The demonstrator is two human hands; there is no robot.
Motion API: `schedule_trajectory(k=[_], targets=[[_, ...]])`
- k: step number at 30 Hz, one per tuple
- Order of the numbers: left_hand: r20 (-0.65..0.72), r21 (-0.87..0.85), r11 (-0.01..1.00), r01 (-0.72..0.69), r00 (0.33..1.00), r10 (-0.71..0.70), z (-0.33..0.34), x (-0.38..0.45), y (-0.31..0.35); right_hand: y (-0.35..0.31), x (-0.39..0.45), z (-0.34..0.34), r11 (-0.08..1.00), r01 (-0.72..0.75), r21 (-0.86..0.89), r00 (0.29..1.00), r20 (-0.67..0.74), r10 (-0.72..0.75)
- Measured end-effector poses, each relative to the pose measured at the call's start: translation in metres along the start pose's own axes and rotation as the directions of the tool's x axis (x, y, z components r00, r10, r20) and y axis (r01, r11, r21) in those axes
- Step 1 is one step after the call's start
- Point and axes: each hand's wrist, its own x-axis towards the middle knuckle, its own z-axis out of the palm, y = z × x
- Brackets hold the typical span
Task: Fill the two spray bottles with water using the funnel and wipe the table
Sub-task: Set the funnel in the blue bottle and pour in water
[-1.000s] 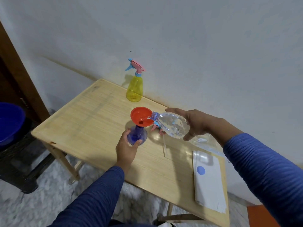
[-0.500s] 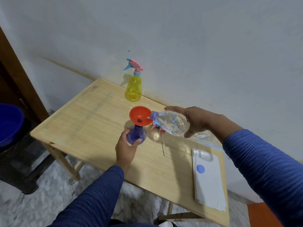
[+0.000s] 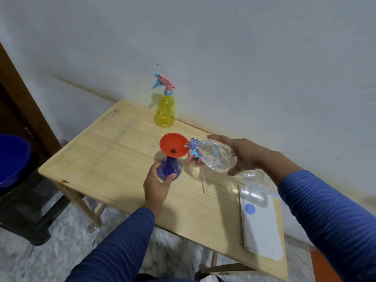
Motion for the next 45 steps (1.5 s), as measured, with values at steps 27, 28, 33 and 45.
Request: schedule_trajectory(k=[27, 28, 33, 45], targets=[[0.109, 0.22, 0.968, -0.121, 0.989, 0.099, -0.015, 0.012, 0.013, -0.008, -0.014, 0.076, 0.669, 0.16, 0.726, 0.436, -0.66, 0.612], [0.115, 0.234, 0.964, -0.128, 0.988, 0.104, -0.016, 0.013, 0.013, -0.01, -0.014, 0.078, 0.656, 0.155, 0.739, 0.414, -0.651, 0.636], [0.144, 0.273, 0.948, -0.164, 0.981, 0.129, -0.018, 0.016, 0.013, -0.017, -0.024, 0.085, 0.604, 0.106, 0.79, 0.332, -0.601, 0.727], [0.299, 0.31, 0.925, -0.218, 0.946, 0.123, -0.037, 0.031, 0.009, -0.076, -0.026, 0.116, 0.572, -0.067, 0.817, 0.079, -0.568, 0.82]])
